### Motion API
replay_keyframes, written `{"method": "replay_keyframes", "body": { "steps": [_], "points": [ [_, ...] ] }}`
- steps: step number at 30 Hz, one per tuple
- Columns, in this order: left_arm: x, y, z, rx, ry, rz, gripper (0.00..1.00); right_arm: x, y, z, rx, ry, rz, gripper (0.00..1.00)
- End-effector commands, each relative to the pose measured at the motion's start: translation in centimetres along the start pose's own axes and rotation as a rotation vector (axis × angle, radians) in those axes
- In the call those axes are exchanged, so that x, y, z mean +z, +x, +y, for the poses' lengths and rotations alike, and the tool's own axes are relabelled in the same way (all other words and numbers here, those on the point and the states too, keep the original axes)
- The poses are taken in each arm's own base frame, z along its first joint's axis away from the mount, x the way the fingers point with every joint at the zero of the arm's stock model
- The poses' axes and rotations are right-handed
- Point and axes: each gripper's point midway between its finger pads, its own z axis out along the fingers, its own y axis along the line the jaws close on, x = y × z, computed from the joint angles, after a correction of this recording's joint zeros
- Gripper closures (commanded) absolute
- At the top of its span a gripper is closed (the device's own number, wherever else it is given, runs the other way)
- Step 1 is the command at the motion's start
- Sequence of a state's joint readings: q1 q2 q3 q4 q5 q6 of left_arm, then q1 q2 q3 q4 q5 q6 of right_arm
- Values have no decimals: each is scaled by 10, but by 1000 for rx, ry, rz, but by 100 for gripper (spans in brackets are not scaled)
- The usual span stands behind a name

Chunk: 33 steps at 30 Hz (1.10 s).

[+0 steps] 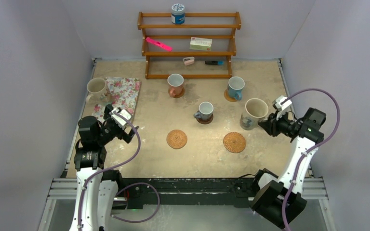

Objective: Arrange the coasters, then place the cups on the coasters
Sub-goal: Place the cup on the coaster.

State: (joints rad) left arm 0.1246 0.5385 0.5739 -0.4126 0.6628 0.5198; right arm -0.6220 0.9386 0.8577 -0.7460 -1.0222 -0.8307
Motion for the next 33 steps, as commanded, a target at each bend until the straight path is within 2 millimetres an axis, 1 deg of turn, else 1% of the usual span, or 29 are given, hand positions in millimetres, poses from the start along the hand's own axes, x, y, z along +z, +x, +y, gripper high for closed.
{"method": "replay_keyframes", "body": {
  "steps": [1, 4, 11, 14, 19, 27, 33],
  "points": [
    [-2, -7, 2, 33, 1, -26, 0, -1, -17, 32, -236, -144, -132, 100],
    [-2, -7, 2, 34, 2, -27, 0, -2, -13, 43, -253, -182, -139, 100],
    [-2, -8, 1, 34, 8, -29, 0, 3, 4, 51, -250, -237, -130, 100],
    [-2, -8, 1, 36, 10, -30, 0, 3, 14, 57, -286, -273, -107, 100],
    [-2, -7, 1, 34, 10, -28, 0, 3, 24, 64, -263, -322, -89, 100],
    [-2, -7, 0, 33, 14, -26, 0, 7, 37, 63, -261, -337, -73, 100],
    [-2, -7, 0, 33, 16, -26, 0, 9, 39, 61, -248, -329, -78, 100]
  ]
}}
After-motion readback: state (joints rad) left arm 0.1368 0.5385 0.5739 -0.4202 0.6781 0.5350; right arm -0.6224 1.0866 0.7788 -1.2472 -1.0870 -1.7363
